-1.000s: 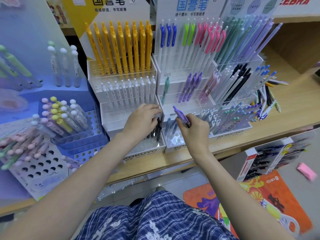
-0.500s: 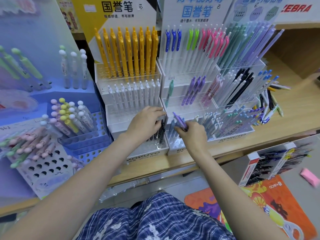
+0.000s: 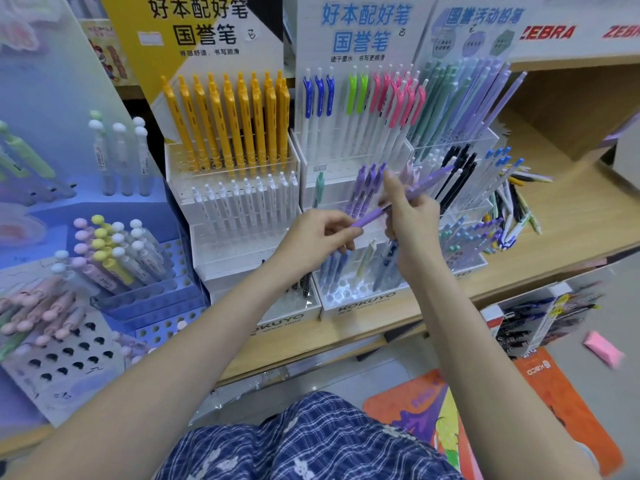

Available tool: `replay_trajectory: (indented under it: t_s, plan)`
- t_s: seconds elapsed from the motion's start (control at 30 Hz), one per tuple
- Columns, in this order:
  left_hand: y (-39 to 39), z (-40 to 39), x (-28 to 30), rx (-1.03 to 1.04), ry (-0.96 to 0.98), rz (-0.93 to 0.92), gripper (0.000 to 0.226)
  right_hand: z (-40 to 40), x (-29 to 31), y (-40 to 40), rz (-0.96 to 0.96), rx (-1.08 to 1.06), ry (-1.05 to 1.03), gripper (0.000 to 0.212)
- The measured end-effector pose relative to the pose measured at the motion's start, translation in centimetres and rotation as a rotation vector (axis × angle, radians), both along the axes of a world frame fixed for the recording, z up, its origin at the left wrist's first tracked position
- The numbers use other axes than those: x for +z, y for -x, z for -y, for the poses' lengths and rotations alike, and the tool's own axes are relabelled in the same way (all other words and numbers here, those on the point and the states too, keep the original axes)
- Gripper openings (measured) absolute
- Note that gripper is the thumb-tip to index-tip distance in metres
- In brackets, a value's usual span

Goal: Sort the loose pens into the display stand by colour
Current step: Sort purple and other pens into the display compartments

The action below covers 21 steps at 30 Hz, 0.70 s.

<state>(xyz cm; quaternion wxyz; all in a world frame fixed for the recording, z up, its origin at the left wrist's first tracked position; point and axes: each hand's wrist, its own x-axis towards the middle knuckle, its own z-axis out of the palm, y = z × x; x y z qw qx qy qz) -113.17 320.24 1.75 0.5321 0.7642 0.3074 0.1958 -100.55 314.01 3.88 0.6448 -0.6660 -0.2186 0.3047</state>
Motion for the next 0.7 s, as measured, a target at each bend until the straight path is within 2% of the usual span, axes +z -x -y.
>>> replay_trajectory:
  t_s: [0.07, 0.13, 0.2, 0.3, 0.37, 0.5, 0.7]
  plan:
    - [0.4, -0.5, -0.2, -0.014, 0.013, -0.017, 0.012, 0.8, 0.3, -1.0, -0.009, 0.119, -0.041, 0.028]
    - [0.6, -0.8, -0.2, -0.039, -0.008, -0.045, 0.016, 1.4, 0.8, -1.8, 0.095, 0.198, -0.032, 0.021]
    - [0.6, -1.1, -0.5, -0.040, -0.162, -0.143, 0.022, 1.2, 0.9, -3.0, 0.251, 0.173, 0.030, 0.018]
    - [0.9, -2.2, -2.1, 0.017, -0.470, -0.387, 0.032, -0.1, 0.5, -5.3, 0.566, 0.046, 0.134, 0.021]
    - [1.4, -2.6, -3.4, 0.013, -0.578, -0.486, 0.033, -1.0, -0.1, -5.9, 0.728, 0.044, 0.196, 0.018]
    - [1.5, -2.7, -4.2, 0.030, -0.657, -0.505, 0.033, -2.2, -1.4, -6.1, 0.844, 0.083, 0.209, 0.017]
    - [1.5, -2.4, -4.4, 0.061, -0.660, -0.474, 0.033, -3.6, -4.5, -5.8, 0.975, 0.202, 0.368, 0.018]
